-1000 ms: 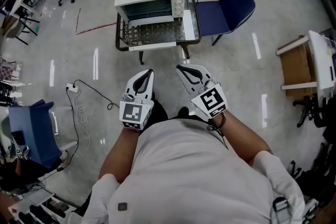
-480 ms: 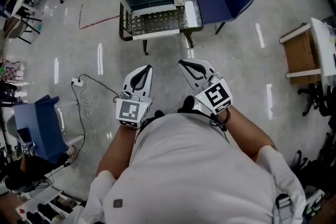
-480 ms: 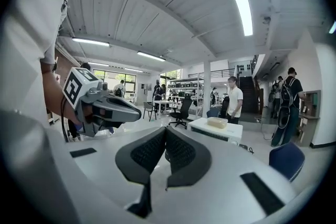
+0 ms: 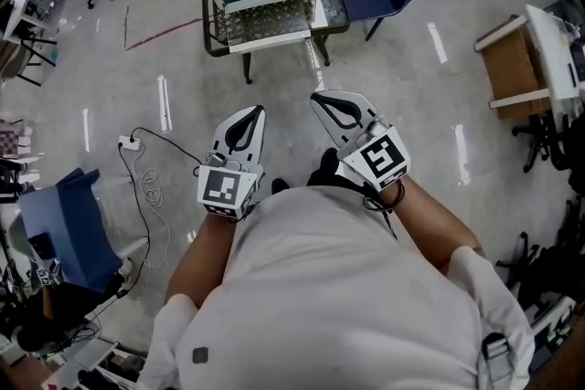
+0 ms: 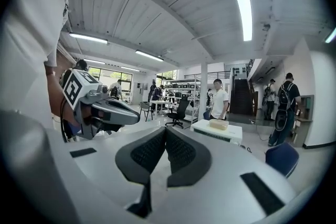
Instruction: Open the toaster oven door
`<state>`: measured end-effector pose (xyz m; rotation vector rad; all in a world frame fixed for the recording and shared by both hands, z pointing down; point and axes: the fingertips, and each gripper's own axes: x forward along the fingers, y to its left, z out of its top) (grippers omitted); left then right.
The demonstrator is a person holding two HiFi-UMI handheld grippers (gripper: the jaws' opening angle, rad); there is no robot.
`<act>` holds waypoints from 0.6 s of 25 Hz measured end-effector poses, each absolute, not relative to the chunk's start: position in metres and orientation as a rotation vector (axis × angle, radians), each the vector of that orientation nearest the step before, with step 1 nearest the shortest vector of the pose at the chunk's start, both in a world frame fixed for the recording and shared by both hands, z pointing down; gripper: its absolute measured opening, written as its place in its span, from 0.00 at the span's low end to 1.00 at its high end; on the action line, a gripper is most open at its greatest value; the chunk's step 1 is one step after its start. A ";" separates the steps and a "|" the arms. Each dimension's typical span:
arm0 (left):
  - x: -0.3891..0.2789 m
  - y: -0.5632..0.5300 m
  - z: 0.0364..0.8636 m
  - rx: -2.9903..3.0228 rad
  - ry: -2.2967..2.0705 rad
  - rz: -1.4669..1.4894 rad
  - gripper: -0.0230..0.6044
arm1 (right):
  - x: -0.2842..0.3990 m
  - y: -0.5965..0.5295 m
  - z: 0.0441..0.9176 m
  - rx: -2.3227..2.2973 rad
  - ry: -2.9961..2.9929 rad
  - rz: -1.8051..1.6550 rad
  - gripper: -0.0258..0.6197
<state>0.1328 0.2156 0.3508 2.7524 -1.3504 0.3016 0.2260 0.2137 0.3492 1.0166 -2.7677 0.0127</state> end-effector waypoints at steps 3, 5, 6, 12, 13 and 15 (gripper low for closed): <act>0.117 0.231 0.339 2.786 -1.331 0.248 0.06 | 0.211 0.227 0.346 1.049 -2.760 0.033 0.07; 0.104 0.243 0.330 2.818 -1.323 0.198 0.06 | 0.198 0.238 0.345 1.048 -2.749 0.005 0.07; 0.097 0.250 0.327 2.832 -1.323 0.185 0.06 | 0.191 0.245 0.345 1.050 -2.745 0.002 0.07; 0.058 0.288 0.322 2.850 -1.317 0.157 0.06 | 0.158 0.287 0.345 1.047 -2.734 -0.048 0.07; 0.053 0.292 0.322 2.847 -1.311 0.151 0.06 | 0.154 0.293 0.347 1.046 -2.733 -0.044 0.07; 0.043 0.301 0.324 2.847 -1.298 0.150 0.06 | 0.146 0.306 0.350 1.065 -2.729 0.001 0.07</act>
